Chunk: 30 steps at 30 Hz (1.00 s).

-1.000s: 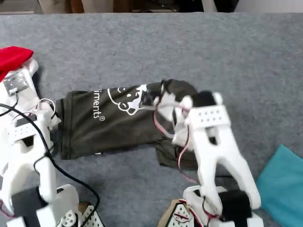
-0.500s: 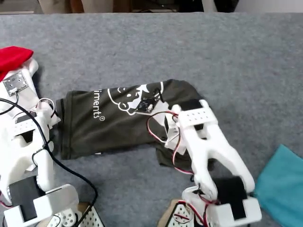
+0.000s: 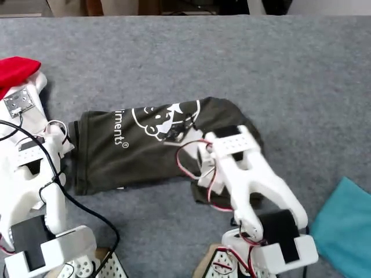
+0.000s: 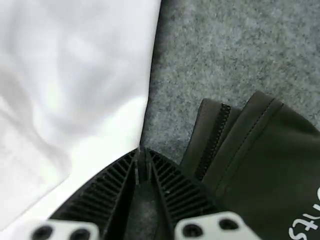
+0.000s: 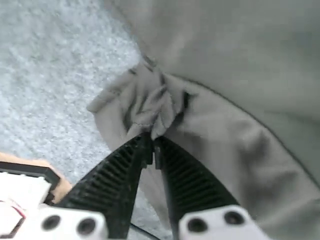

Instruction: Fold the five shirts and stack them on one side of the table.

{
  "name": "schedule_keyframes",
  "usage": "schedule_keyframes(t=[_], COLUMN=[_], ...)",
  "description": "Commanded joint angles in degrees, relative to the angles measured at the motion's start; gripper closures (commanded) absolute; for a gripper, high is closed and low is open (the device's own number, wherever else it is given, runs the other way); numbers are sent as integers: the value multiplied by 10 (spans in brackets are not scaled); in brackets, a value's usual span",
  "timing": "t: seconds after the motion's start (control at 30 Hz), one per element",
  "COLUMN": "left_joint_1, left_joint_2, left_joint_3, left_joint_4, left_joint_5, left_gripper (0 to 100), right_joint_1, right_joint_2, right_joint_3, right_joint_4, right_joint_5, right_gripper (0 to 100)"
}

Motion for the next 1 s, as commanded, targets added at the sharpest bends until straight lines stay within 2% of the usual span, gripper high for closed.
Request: schedule_keyframes(t=[0.0, 0.1, 0.23, 0.4, 0.57, 0.77, 0.83, 0.97], left_joint_1=[-2, -2, -2, -1, -1, -1, -1, -1], left_joint_2=[-2, -2, -2, -2, -2, -2, -2, -2], left_joint_3=[-27, -27, -27, -27, -27, -27, -27, -27], left_joint_4=[0, 0, 0, 1, 1, 0, 0, 0], left_joint_5=[3, 3, 2, 2, 2, 2, 2, 2], left_gripper=[981, 981, 981, 981, 981, 981, 981, 981], right_joint_1=[-65, -103, -109, -109, -109, -103, -80, 33], right_joint_2=[-49, -73, -75, -80, -126, -254, -291, -315], right_joint_3=[24, 42, 53, 57, 56, 56, 56, 54], right_joint_4=[-2, -3, -4, 3, 32, 111, 127, 128], right_joint_5=[-31, -53, -56, -55, -55, -53, -42, 18], right_gripper=[994, 994, 977, 742, 793, 799, 799, 800])
